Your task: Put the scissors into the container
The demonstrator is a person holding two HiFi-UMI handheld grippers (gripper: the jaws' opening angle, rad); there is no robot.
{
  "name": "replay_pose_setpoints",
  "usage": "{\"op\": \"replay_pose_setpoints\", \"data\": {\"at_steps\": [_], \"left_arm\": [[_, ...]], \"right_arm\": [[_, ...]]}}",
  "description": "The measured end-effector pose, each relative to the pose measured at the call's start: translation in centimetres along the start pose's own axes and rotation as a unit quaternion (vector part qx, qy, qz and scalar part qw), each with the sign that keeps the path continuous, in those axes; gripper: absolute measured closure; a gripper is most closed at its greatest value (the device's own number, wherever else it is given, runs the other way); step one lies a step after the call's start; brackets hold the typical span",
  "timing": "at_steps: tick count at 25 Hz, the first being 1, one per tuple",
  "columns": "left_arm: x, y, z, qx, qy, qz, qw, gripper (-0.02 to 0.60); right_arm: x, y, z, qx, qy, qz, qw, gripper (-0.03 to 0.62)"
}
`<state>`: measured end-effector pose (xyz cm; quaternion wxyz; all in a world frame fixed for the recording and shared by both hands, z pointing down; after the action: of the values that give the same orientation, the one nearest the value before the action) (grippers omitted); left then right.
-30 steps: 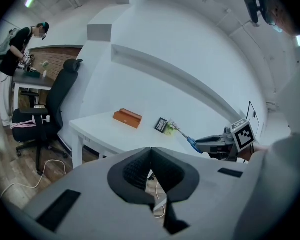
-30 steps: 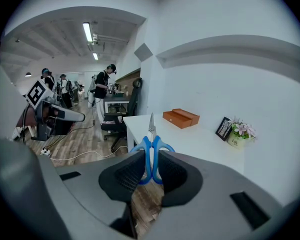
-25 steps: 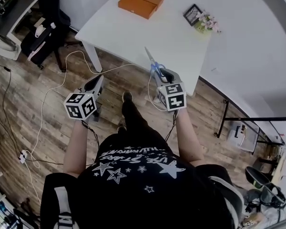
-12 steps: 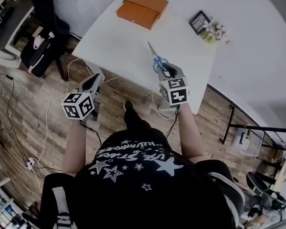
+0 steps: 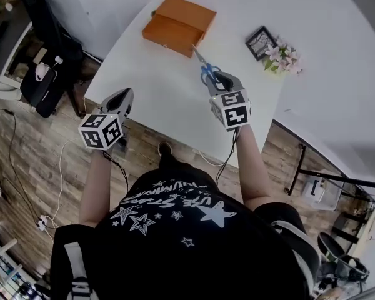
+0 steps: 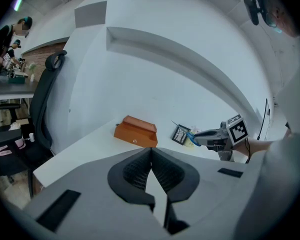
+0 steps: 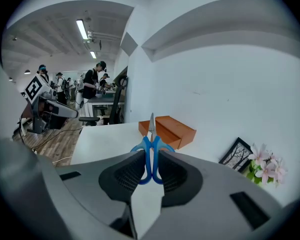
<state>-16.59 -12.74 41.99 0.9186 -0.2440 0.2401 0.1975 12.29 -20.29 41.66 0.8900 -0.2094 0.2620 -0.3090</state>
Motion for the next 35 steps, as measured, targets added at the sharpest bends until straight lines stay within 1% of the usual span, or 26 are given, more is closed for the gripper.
{"op": "replay_pose_setpoints", "data": {"at_steps": [3,7,12,17,22,25,30,35], "left_arm": [[-0.5,-2.5,-1.4,-0.002,-0.006,-0.004,1.0000,0.561],[-1.3,-5.2,-3.0,0.004,-0.010,-0.012,0.9999,0.561],[-1.8,-6.0,-4.2,0.006,-0.011,-0.023,0.9997,0.563],[-2.4,-6.3,-5.0,0.006,-0.016,-0.026,0.9995,0.561],[-3.7,-7.7,-6.0,-0.010,-0.020,-0.011,0.9997,0.561],[-4.8,-9.6,-7.0,-0.026,-0.023,0.009,0.9994,0.561],[-7.3,-12.1,-10.2,-0.041,-0.032,0.035,0.9980,0.561],[-10.5,-14.4,-13.1,-0.048,-0.042,0.044,0.9970,0.561]], "right_arm": [[2.3,-2.5,-0.4,-0.001,0.008,-0.006,1.000,0.491],[5.0,-5.7,-0.8,-0.004,0.032,-0.019,0.999,0.491],[6.8,-8.6,-2.4,-0.002,0.059,-0.034,0.998,0.491],[7.5,-10.1,-3.6,-0.003,0.069,-0.043,0.997,0.491],[7.2,-11.8,-4.4,-0.017,0.065,-0.047,0.997,0.491],[6.9,-13.1,-4.3,-0.033,0.058,-0.044,0.997,0.491],[6.3,-16.1,-5.2,-0.061,0.048,-0.042,0.996,0.491],[6.5,-20.4,-6.5,-0.085,0.060,-0.045,0.994,0.491]]}}
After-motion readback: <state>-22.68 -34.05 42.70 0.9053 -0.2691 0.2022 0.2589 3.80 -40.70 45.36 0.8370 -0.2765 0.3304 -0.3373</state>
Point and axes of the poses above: the fingertips, and each gripper's own axes: y backward along the fingers, x to its right, z out of its underside, the point moved 6 cm from there along y, backward along the fingers, and after that the axes turned 14 degrees about y, right-handed, at the moved point
